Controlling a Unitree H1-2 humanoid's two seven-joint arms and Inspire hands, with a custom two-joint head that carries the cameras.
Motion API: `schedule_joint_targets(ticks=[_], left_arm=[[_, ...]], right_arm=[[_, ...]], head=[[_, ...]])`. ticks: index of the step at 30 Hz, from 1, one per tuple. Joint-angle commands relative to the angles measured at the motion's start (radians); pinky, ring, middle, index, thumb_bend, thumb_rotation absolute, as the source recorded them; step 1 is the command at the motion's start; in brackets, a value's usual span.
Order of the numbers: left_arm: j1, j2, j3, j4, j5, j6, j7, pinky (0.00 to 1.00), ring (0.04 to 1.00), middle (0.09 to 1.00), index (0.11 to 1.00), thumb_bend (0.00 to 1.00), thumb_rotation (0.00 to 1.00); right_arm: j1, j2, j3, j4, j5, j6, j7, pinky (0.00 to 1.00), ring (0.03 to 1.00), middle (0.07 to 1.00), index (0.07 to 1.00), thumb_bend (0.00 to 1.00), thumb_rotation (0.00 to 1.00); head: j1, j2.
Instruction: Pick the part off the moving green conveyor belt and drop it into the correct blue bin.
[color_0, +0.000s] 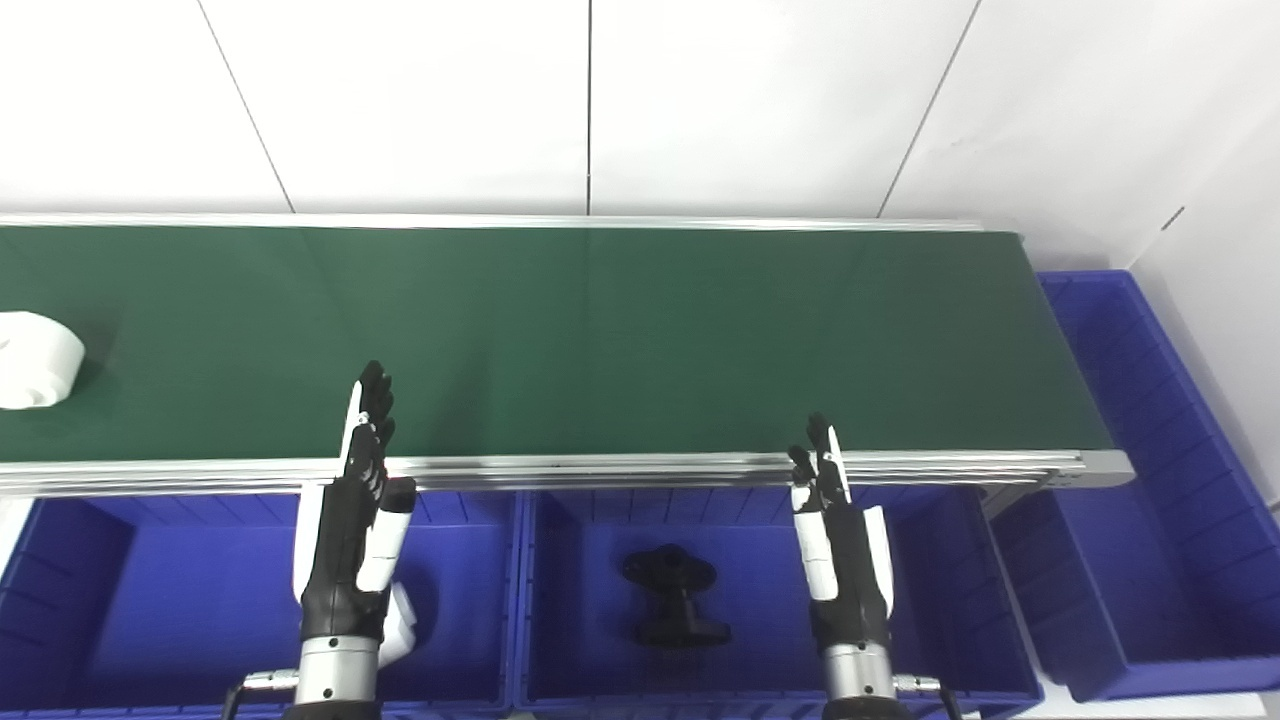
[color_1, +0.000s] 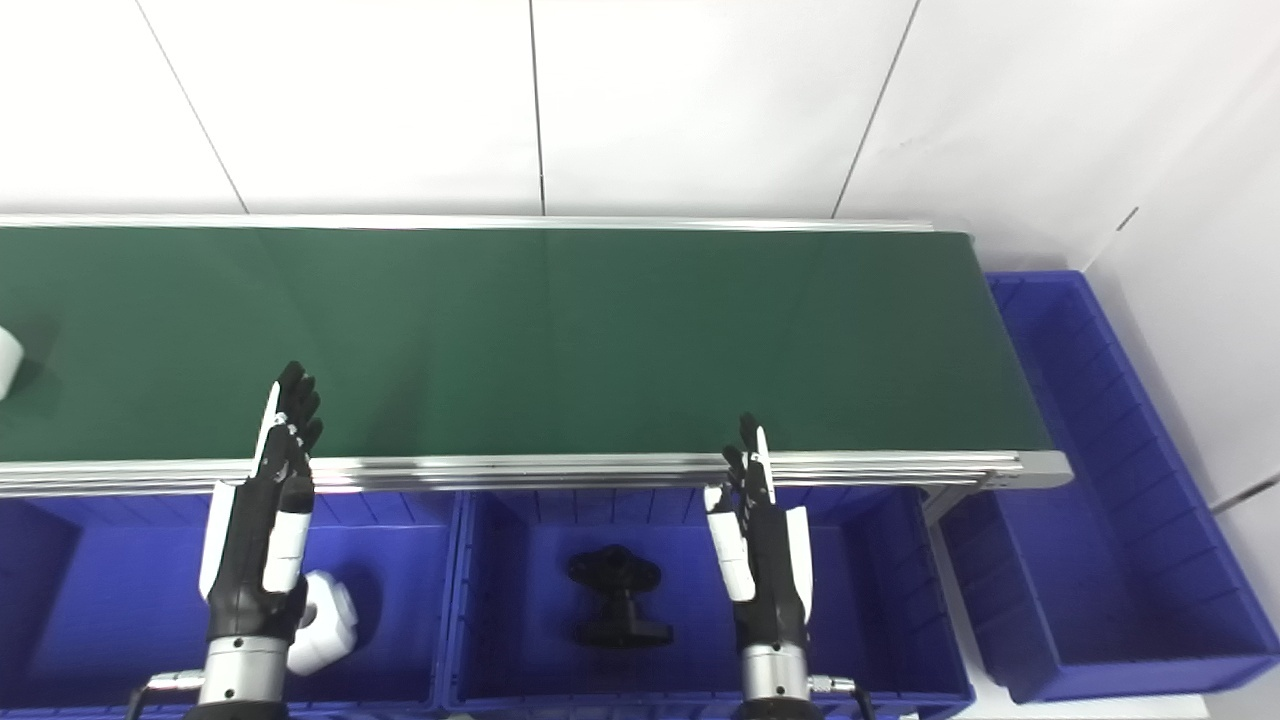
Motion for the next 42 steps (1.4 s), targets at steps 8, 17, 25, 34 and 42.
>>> schedule_joint_targets(ticks=[8,17,25,34,42], left_arm=[[0.009,-0.008,-0.009,-0.01,0.027,-0.052,0.01,1.0,1.0,1.0,1.0,0.67,1.0],[0.016,-0.016,-0.008,-0.01,0.056,-0.06,0.021,1.0,1.0,1.0,1.0,0.68,1.0],[0.015,-0.017,-0.006,0.006,0.059,-0.078,0.024,1.0,1.0,1.0,1.0,0.67,1.0],[0.012,-0.016,-0.005,0.041,0.05,-0.125,0.025,0.97,1.0,1.0,1.0,0.66,1.0],[0.015,-0.025,-0.006,0.061,0.06,-0.148,0.035,0.97,0.992,0.995,1.0,0.66,1.0]], right_arm=[[0.002,-0.001,0.001,-0.014,0.004,-0.033,0.011,0.94,0.959,1.0,1.0,0.66,1.0],[0.001,-0.007,-0.002,0.0,0.004,-0.052,0.01,0.94,0.957,1.0,1.0,0.65,1.0],[0.002,-0.009,0.001,-0.002,0.002,-0.06,0.014,0.95,0.966,1.0,1.0,0.65,1.0],[0.005,-0.032,0.024,-0.013,-0.05,-0.175,0.008,0.97,0.967,1.0,0.998,0.72,0.97],[0.017,-0.039,0.02,-0.034,-0.057,-0.202,0.009,0.98,0.968,1.0,1.0,0.74,0.98]], head=[[0.02,-0.019],[0.024,-0.025],[0.026,-0.029],[0.051,-0.059],[0.073,-0.083]])
